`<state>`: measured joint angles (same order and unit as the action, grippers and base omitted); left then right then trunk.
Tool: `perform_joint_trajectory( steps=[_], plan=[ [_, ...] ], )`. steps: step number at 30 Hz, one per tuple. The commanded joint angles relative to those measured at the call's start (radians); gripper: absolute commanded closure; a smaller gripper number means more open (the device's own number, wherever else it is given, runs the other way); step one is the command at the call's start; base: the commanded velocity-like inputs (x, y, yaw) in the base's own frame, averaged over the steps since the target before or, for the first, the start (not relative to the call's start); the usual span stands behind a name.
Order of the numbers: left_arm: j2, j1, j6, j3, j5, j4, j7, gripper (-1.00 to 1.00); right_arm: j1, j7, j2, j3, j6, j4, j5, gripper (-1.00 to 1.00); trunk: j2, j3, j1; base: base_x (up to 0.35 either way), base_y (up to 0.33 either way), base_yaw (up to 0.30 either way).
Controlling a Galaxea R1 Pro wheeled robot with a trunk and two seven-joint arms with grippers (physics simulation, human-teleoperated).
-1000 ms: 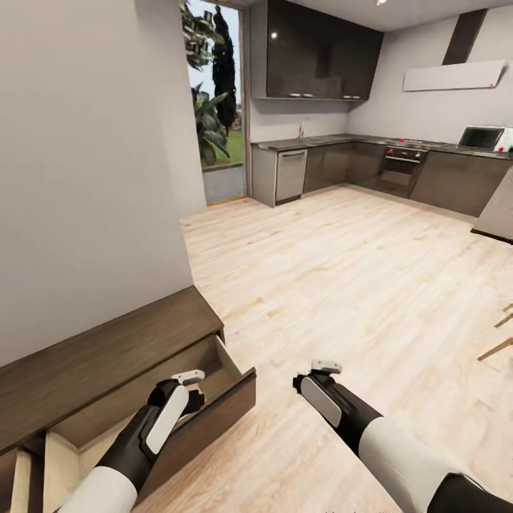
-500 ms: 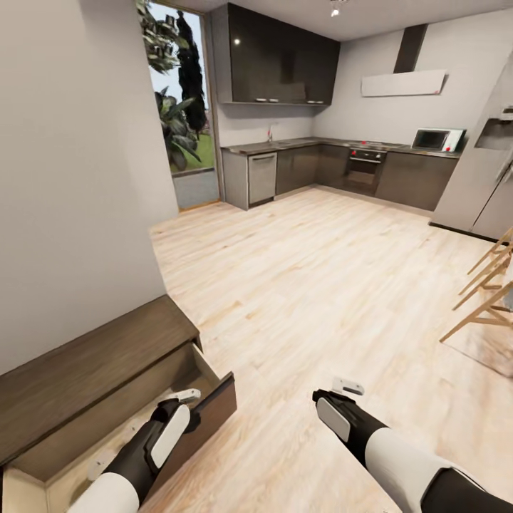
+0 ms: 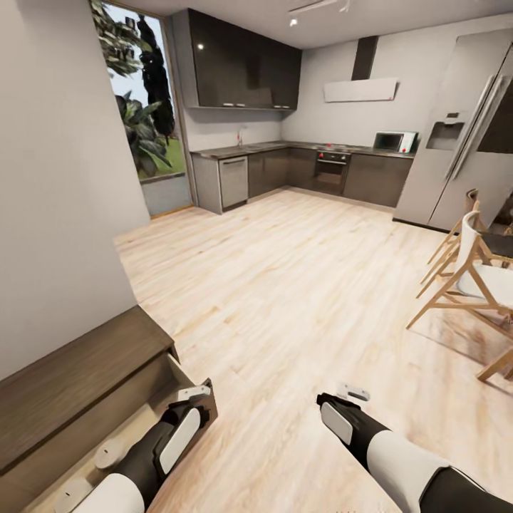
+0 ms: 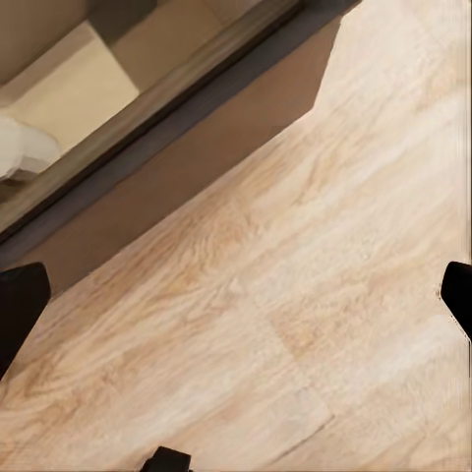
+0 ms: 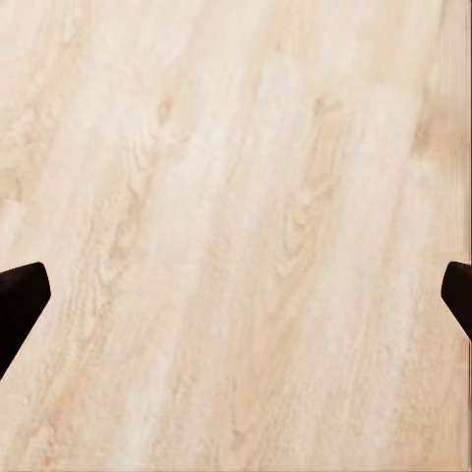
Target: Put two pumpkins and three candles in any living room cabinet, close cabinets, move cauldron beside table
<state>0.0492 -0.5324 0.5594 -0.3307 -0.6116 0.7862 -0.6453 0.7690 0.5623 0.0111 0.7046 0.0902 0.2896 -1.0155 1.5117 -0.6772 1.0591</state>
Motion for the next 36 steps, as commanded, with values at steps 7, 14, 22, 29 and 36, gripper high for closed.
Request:
perform_joint_trajectory(
  steps=[7, 14, 22, 29, 36],
  plan=[
    [-0.002, -0.001, 0.017, -0.004, -0.018, 0.047, -0.006, -1.0, 0.001, 0.005, 0.0, 0.007, -0.006, -0.017, -0.002, -1.0, 0.001, 0.006, 0.0, 0.0, 0.0, -0.244],
    [0.002, -0.001, 0.032, -0.002, -0.025, 0.067, -0.007, -1.0, 0.001, 0.005, 0.0, 0.007, -0.008, -0.019, -0.002, -1.0, 0.001, 0.014, 0.0, 0.0, 0.0, -0.231],
    [0.006, -0.001, 0.033, -0.004, -0.025, 0.07, -0.007, -1.0, 0.001, 0.005, -0.001, 0.007, -0.031, -0.06, -0.003, -1.0, 0.001, 0.023, 0.0, 0.0, 0.0, -0.231],
    [0.005, -0.001, 0.062, 0.002, -0.025, 0.071, -0.011, -1.0, 0.0, -0.06, -0.001, 0.007, -0.062, -0.093, -0.012, -1.0, 0.001, 0.03, 0.0, 0.0, 0.0, -0.231],
    [0.006, -0.001, 0.071, 0.005, -0.025, 0.07, -0.013, -1.0, 0.0, -0.079, -0.001, 0.004, -0.072, -0.107, -0.018, -1.0, 0.001, 0.038, 0.0, 0.0, 0.0, -0.232]
  ],
)
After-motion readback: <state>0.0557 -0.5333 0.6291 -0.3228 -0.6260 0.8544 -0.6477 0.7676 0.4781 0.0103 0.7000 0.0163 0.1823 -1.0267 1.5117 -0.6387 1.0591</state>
